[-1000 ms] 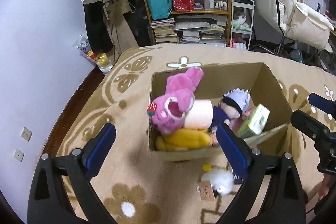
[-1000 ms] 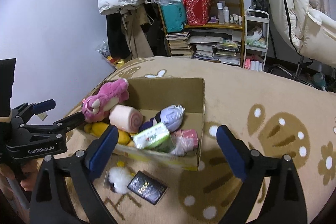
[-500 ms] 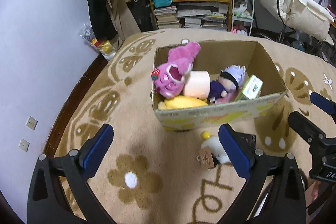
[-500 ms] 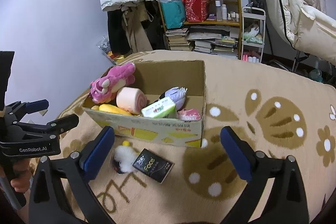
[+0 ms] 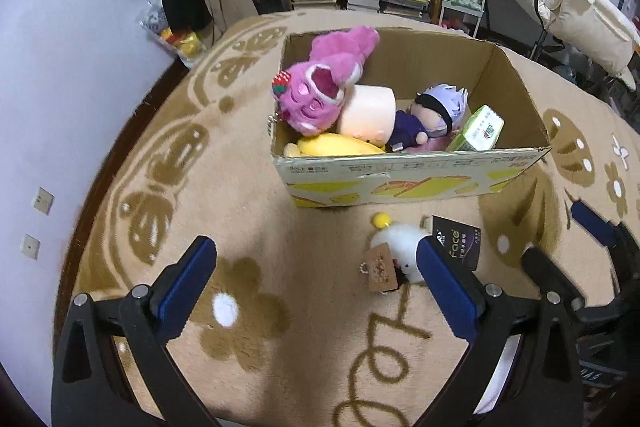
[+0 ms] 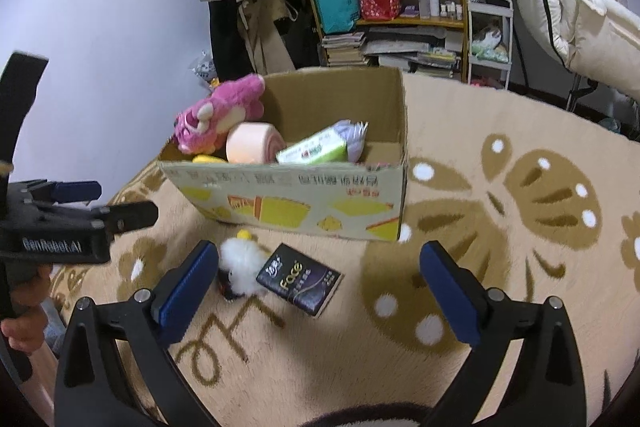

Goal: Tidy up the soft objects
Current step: 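Move both grippers back down toward the white fluffy plush and black tissue pack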

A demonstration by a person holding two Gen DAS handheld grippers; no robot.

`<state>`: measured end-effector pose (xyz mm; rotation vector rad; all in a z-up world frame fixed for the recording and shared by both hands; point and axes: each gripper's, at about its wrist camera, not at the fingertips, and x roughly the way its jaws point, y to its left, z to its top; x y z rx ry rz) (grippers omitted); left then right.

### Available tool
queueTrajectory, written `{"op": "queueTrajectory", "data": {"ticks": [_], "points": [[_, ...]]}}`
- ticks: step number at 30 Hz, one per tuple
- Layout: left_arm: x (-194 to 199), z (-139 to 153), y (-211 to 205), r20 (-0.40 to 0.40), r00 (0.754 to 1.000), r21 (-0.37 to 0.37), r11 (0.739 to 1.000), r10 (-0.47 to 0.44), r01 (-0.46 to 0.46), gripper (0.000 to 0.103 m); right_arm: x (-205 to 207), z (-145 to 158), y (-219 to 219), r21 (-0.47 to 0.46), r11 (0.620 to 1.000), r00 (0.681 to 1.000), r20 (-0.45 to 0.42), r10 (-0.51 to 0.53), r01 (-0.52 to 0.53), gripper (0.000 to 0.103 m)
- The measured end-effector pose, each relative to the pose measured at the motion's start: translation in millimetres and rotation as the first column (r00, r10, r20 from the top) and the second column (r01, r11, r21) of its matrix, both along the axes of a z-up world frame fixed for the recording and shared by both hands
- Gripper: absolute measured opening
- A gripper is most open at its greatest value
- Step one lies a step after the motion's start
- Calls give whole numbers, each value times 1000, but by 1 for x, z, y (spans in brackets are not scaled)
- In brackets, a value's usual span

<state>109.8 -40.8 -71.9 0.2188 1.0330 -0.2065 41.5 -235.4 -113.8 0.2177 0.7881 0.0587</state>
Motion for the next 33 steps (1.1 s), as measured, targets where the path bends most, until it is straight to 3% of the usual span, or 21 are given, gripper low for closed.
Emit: {"op": "queueTrajectory", "data": {"ticks": [5, 17, 33], "points": [[8, -9, -3, -42, 999, -29, 1000, -1, 0, 100, 5, -17, 0, -2, 1000, 999, -38, 4, -4, 103], [21, -37, -20, -127, 991, -2, 999, -40, 40, 100, 22, -47, 1, 5, 1000, 996, -90, 14, -13, 103], [42, -78, -40, -263, 963, 1, 998, -56, 59, 100, 38, -77, 4, 18, 999, 986, -164, 37, -35, 103]]}}
